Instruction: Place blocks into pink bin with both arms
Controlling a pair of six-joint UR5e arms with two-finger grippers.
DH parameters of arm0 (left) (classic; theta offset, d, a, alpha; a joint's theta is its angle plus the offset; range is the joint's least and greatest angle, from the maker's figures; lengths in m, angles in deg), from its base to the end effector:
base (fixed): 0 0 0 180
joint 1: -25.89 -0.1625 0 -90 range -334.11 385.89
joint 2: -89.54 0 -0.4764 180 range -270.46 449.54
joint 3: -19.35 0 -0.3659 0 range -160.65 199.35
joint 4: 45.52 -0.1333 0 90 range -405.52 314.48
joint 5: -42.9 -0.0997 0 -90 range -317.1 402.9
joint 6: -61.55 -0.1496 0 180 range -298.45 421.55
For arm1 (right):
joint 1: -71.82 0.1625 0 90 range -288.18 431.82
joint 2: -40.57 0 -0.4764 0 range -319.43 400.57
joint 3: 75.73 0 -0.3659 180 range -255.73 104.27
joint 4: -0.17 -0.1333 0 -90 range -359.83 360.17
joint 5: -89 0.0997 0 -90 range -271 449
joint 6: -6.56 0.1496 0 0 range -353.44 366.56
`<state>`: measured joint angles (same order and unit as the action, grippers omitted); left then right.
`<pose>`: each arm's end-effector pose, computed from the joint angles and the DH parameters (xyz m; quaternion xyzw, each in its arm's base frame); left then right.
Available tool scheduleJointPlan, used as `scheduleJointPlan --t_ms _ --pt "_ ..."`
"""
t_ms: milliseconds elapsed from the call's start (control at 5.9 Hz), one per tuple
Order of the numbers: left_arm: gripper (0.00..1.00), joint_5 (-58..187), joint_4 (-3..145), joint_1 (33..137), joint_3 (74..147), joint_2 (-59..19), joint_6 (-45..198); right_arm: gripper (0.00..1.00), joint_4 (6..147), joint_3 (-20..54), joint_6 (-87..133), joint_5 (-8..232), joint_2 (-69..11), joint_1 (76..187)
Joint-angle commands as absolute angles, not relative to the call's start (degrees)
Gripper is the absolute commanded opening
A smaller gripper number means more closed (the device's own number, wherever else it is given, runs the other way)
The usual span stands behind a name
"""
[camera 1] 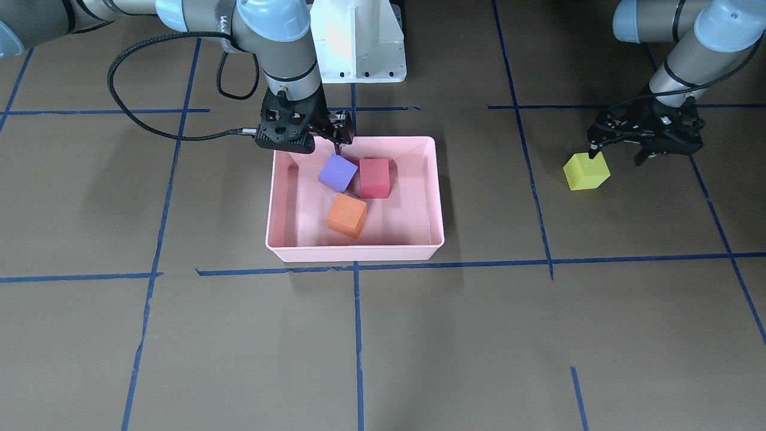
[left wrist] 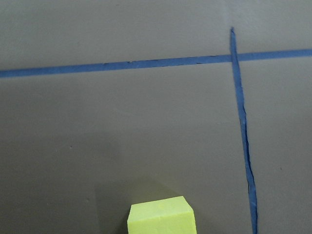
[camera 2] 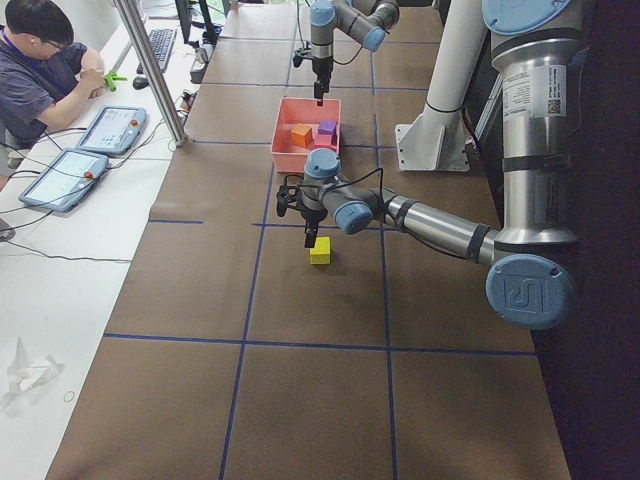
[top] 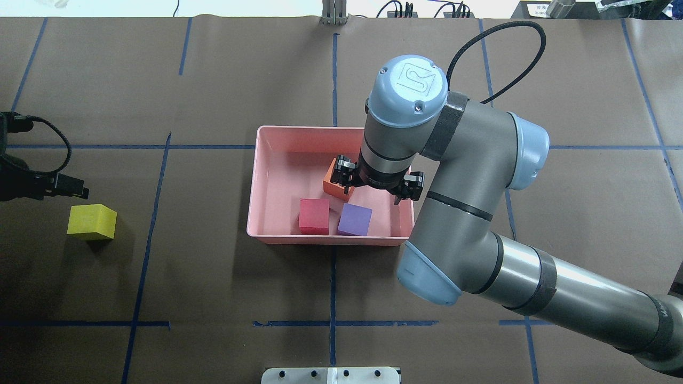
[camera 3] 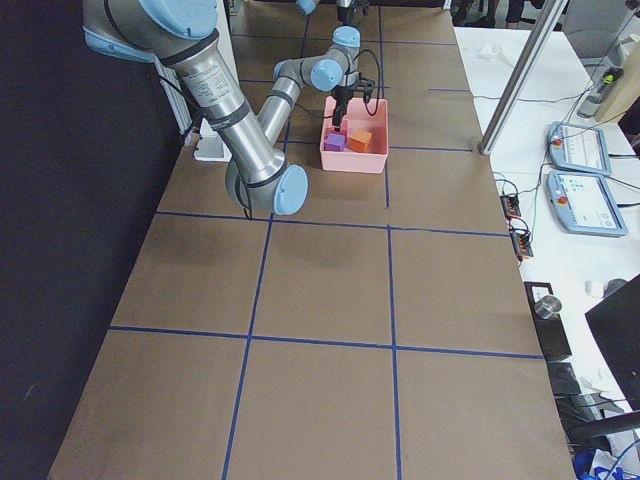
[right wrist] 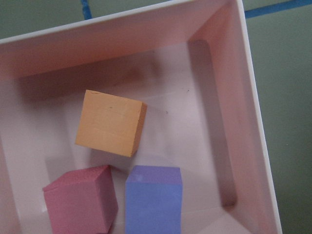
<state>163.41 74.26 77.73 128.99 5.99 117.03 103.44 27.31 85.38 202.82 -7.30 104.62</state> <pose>0.2413 -0.3999 0.5787 0.0633 0.4252 -0.0399 0.9020 -0.5440 -0.4373 0.2507 -0.0477 -0.3966 0.0989 0.9114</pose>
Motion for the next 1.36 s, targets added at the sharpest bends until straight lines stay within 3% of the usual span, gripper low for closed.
scheduleJointPlan --t_ms 0,847,1017,1186 --pt "1.00 163.0 75.4 74.4 128.2 6.5 119.6 1.00 103.4 28.7 85.3 202.8 -8.7 104.6" --pt "1.00 162.3 75.2 69.0 120.8 4.2 119.5 1.00 103.4 30.5 85.0 202.4 -11.3 104.6" --pt "0.92 162.3 75.3 68.9 120.4 3.8 119.5 1.00 103.4 30.5 85.0 202.4 -11.6 104.6" --pt "0.45 162.2 75.3 69.0 120.3 3.8 119.3 1.00 103.3 30.6 85.0 202.4 -11.5 104.6"
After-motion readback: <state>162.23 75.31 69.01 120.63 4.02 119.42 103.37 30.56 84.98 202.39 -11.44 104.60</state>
